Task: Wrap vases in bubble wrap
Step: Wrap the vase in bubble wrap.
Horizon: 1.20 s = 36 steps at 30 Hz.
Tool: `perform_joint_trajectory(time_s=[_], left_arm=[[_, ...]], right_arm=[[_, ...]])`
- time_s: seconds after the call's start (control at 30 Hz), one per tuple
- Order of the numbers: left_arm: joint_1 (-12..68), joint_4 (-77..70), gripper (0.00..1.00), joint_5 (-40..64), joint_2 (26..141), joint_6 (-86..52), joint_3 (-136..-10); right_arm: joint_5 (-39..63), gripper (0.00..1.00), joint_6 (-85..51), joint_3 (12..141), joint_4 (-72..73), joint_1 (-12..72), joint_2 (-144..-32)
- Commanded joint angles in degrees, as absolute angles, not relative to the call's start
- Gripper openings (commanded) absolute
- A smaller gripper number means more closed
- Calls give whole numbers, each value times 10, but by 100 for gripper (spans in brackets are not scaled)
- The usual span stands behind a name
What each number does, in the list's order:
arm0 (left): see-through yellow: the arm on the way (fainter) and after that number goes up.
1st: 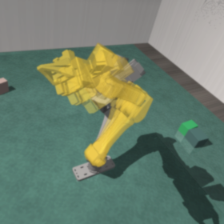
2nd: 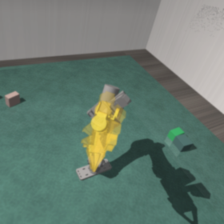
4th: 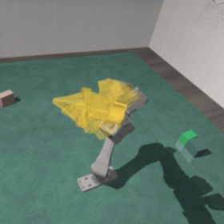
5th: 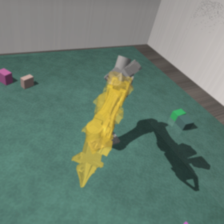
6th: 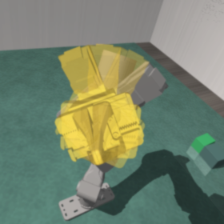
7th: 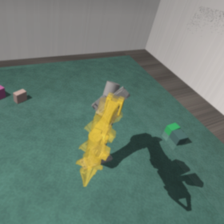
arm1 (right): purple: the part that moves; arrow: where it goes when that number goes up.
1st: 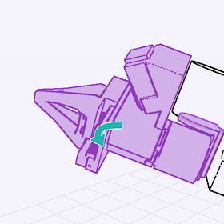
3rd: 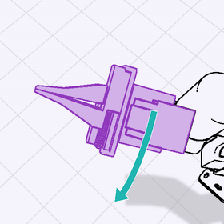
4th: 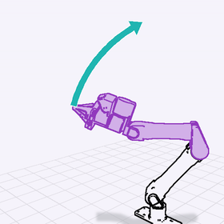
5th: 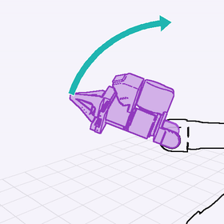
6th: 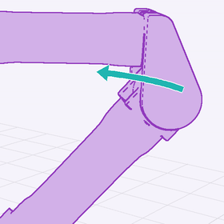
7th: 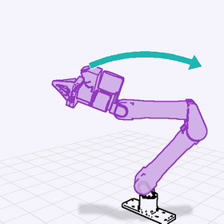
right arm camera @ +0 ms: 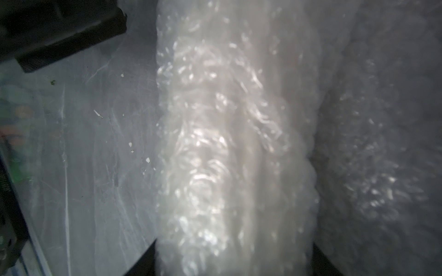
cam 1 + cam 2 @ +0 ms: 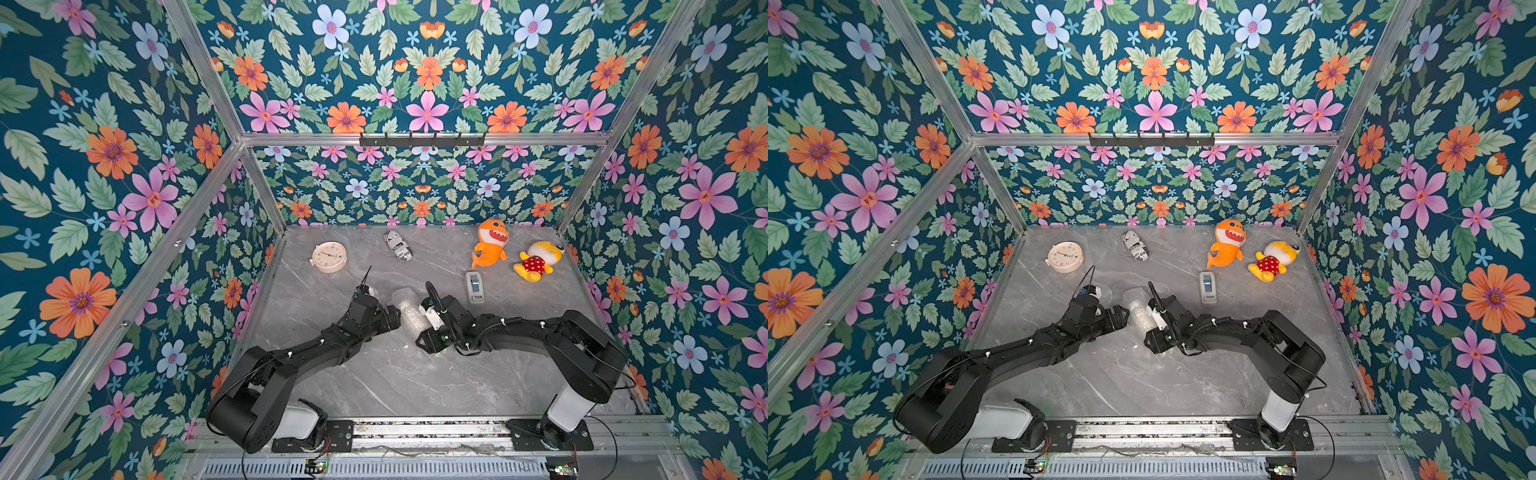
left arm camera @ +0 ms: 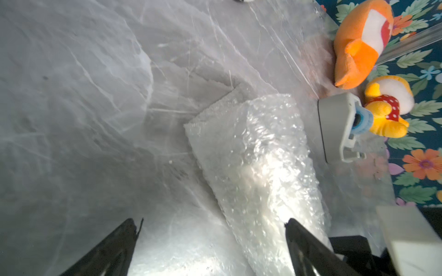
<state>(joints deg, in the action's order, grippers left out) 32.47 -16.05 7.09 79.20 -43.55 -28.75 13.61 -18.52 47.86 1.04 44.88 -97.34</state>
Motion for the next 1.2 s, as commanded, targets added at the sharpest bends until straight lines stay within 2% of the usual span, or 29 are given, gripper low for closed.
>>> perform_joint_trajectory(time_s=[0.0, 0.1, 0.23, 0.57, 0.77, 1.03, 1.17], left_arm=[[324, -291, 100, 160, 802, -480, -260], [324, -426, 100, 208, 826, -521, -229], [324, -506, 100, 251, 880, -548, -230], [326, -835, 100, 327, 1074, -690, -224], [332, -902, 100, 330, 1127, -725, -238], [342, -921, 100, 331, 1161, -735, -267], [342, -945, 88, 331, 1176, -748, -272]], right_arm=[[180, 48, -228, 476, 9, 439, -956], [201, 48, -239, 480, 18, 433, -956], [209, 48, -252, 480, 25, 433, -968], [241, 48, -309, 454, 113, 433, -970], [283, 47, -339, 447, 188, 433, -979], [308, 46, -355, 430, 261, 433, -973], [309, 46, -360, 426, 273, 435, -976]])
